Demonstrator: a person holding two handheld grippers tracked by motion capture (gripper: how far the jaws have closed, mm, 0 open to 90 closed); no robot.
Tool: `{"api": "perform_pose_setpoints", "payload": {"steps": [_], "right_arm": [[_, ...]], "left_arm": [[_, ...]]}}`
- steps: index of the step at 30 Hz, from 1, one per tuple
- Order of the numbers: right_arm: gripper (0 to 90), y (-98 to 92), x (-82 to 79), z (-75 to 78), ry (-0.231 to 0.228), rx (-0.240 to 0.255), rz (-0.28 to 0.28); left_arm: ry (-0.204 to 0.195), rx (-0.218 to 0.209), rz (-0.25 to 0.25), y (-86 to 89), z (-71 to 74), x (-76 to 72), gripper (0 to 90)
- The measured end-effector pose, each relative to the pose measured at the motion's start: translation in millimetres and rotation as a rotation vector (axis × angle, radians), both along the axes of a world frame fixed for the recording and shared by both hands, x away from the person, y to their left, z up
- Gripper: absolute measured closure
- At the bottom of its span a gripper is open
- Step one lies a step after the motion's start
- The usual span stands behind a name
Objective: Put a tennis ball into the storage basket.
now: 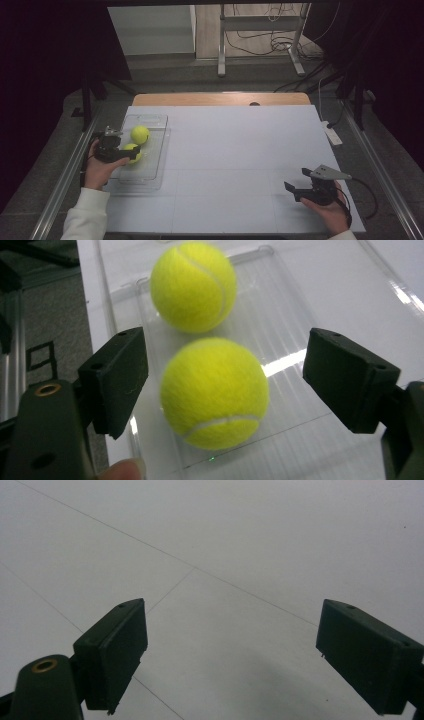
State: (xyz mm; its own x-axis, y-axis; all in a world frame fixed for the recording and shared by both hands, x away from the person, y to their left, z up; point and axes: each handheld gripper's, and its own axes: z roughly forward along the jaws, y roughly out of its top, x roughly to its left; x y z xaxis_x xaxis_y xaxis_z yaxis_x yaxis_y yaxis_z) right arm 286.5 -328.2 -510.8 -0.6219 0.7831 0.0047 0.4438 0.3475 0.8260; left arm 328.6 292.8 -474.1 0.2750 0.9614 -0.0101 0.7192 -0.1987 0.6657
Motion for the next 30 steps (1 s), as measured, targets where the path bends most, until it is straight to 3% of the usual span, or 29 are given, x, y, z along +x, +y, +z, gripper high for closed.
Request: {"api": "perform_pose_setpoints", "payload": {"steps": [5,24,30], "right_arm": [[13.3,0.0,-0.1,0.0,0.000,0.000,0.000],[13.3,0.0,-0.1,0.1,-0.001,-0.001,0.000],[13.3,-0.1,-0.1,0.3,-0.001,0.001,0.000]], "left_arm": [[-0.028,-0.016,-0.011,-1.8,1.7,-0.7,17.9],[-0.167,-0.195,-0.064,-6.0,14.4,-14.1,16.6],[-0.193,-0.232,-0.120,-18.2,16.7,-20.7,16.6]]}}
